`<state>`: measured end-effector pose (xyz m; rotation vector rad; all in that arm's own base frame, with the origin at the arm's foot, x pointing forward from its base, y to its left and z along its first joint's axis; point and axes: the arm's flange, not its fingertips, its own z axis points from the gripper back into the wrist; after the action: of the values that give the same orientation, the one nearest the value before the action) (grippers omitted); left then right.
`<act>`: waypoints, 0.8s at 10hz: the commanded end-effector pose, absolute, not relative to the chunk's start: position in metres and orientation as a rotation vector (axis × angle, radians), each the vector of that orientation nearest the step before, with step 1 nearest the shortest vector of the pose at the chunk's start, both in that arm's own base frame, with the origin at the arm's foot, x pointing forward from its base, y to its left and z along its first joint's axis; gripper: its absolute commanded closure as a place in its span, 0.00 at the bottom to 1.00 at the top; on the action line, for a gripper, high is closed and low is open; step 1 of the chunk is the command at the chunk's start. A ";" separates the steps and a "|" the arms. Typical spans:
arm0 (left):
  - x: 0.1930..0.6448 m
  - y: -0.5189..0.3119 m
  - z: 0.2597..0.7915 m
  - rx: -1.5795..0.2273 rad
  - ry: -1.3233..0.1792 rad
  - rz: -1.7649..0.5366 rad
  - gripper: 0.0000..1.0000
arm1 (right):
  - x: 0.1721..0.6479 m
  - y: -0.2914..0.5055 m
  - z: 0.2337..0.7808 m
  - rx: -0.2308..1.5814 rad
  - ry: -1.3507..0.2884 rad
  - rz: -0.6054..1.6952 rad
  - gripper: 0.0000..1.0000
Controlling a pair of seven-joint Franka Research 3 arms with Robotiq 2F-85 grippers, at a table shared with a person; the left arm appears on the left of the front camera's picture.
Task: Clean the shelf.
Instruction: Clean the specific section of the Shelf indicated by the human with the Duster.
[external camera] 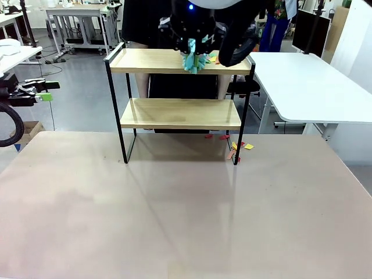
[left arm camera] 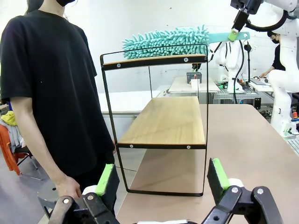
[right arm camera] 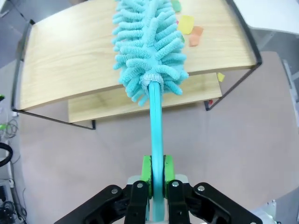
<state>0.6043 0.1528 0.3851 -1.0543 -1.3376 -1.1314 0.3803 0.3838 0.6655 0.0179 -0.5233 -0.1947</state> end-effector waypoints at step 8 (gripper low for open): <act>0.604 0.153 0.387 -1.042 -1.346 -1.146 0.00 | 0.357 0.305 0.669 -0.316 -0.444 -0.317 0.87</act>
<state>0.6043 0.1528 0.3851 -1.0544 -1.3376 -1.1314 0.3597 0.3105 0.6667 -0.2227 -0.4525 -0.3124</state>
